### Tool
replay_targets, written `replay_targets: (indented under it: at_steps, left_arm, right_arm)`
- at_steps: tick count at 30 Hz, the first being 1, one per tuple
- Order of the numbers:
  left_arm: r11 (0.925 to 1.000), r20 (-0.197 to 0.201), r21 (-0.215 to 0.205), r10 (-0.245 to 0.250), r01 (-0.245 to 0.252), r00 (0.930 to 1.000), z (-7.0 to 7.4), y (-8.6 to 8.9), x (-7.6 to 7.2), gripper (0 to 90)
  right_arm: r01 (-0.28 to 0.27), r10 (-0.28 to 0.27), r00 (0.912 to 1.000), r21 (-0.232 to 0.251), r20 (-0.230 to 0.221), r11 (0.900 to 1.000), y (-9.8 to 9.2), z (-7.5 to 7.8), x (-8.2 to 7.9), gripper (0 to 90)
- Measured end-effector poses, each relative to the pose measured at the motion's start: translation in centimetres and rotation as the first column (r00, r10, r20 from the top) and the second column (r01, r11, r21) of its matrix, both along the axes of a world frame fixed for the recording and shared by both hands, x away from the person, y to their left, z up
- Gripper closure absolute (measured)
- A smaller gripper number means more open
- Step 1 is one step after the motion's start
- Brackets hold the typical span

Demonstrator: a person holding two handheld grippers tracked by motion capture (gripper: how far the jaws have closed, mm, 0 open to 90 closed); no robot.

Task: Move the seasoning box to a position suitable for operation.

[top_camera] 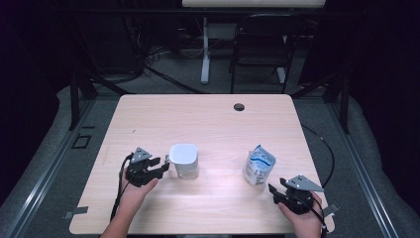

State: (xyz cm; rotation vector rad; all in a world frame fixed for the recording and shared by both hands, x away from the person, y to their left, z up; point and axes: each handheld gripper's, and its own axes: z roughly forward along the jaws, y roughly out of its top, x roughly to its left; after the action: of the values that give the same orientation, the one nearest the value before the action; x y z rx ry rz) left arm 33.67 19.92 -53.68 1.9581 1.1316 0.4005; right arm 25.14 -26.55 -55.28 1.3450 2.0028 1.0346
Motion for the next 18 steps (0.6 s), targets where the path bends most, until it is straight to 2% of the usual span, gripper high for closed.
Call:
replay_targets:
  at_steps: [7, 10, 11, 16, 18]
  left_arm:
    - [0.9999, 0.004, 0.009, -0.009, 0.008, 1.0000, -0.3, -0.7, 0.8, 54.6]
    - [0.9997, -0.014, 0.003, -0.024, 0.024, 0.9996, -0.5, -1.0, 1.3, 57.5]
    - [0.9995, -0.010, 0.023, -0.023, 0.023, 0.9997, -0.6, -1.2, 1.3, 58.4]
    - [0.9996, -0.004, 0.021, -0.020, 0.020, 0.9998, -0.6, -1.5, 1.4, 58.0]
    - [0.9991, 0.001, 0.039, -0.016, 0.016, 0.9999, -0.6, -1.6, 1.6, 57.9]
  right_arm:
    - [0.006, -0.006, 1.0000, 0.008, -0.001, 1.000, 0.0, -0.1, -0.1, 49.3]
    - [-0.009, 0.009, 0.9999, 0.004, -0.008, 1.000, 0.0, -0.2, -0.1, 51.9]
    - [-0.015, 0.015, 0.9999, 0.012, -0.003, 1.000, -0.1, -0.3, 0.0, 53.1]
    - [-0.020, 0.020, 0.9997, 0.032, -0.011, 0.999, -0.3, -0.5, 0.0, 53.1]
    - [-0.014, 0.015, 0.9997, 0.039, -0.017, 0.999, -0.5, -0.5, 0.0, 52.5]
